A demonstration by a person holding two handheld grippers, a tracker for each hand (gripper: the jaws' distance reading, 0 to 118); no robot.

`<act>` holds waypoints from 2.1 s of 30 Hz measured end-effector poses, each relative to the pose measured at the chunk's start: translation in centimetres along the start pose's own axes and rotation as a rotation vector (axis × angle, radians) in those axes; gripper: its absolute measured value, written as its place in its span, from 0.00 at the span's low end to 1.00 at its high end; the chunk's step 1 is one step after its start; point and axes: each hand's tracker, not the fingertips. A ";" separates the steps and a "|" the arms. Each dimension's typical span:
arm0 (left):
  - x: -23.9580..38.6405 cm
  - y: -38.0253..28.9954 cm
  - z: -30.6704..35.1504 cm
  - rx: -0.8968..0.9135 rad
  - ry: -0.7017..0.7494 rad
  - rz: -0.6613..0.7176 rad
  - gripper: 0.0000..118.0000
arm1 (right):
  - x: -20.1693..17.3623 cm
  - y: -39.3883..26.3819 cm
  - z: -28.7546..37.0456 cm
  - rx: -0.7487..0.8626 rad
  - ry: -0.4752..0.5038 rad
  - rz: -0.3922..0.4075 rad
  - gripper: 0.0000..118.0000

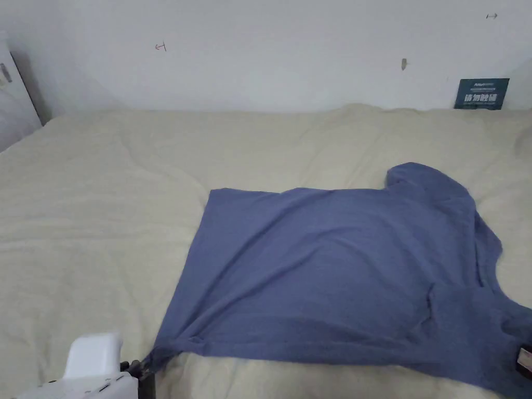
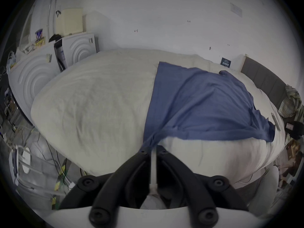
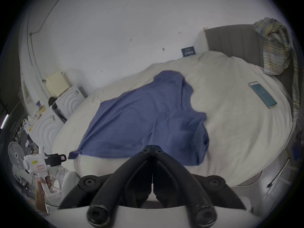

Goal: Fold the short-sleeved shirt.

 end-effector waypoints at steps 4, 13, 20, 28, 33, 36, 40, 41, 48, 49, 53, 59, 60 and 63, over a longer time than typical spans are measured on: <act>-1.2 -0.6 -0.9 -0.037 0.025 0.067 0.00 | -0.7 -1.1 -1.9 -0.067 0.002 -0.008 0.00; -1.7 2.2 -4.2 -0.091 0.010 0.004 0.62 | -1.4 -2.0 -4.1 -0.156 0.005 -0.007 0.00; 0.3 1.8 -5.3 -0.089 -0.026 -0.068 0.62 | -0.7 -2.1 -3.3 -0.176 -0.048 0.053 0.00; -1.0 2.1 -4.4 -0.016 -0.059 -0.049 0.04 | 1.0 -2.5 -3.1 -0.194 -0.061 -0.002 0.00; -1.1 2.0 -2.8 0.025 -0.088 -0.104 0.04 | 1.1 -2.6 -2.6 -0.190 -0.070 -0.025 0.00; -0.6 2.0 -2.8 0.018 -0.071 -0.131 0.04 | 1.2 -2.5 -1.9 -0.171 -0.069 -0.030 0.00; -0.4 2.2 -2.9 0.015 -0.084 -0.116 0.04 | 2.3 -2.2 -0.7 -0.073 -0.087 -0.010 0.38; -0.3 2.3 -3.0 0.015 -0.082 -0.115 0.04 | 3.2 -2.1 -0.6 -0.057 -0.121 0.018 0.76; -0.3 2.8 -3.6 -0.008 -0.059 -0.117 0.04 | 4.4 -2.1 -0.9 -0.045 -0.294 0.117 0.89; -0.3 2.8 -3.6 -0.008 -0.058 -0.118 0.04 | 4.7 -1.9 -0.6 -0.049 -0.285 0.120 0.89; -0.4 2.8 -3.7 -0.016 -0.050 -0.125 0.04 | 6.2 -1.3 -3.2 -0.098 -0.229 0.112 0.89; -0.3 2.6 -3.7 -0.026 -0.048 -0.103 0.04 | 5.6 -1.6 -6.9 -0.145 -0.217 0.133 0.85; -0.4 2.5 -3.8 -0.030 -0.049 -0.099 0.04 | 5.4 -1.7 -7.4 -0.163 -0.221 0.135 0.74; -0.4 2.4 -3.8 -0.032 -0.046 -0.094 0.04 | 3.2 -1.4 -7.4 -0.168 -0.233 0.200 0.07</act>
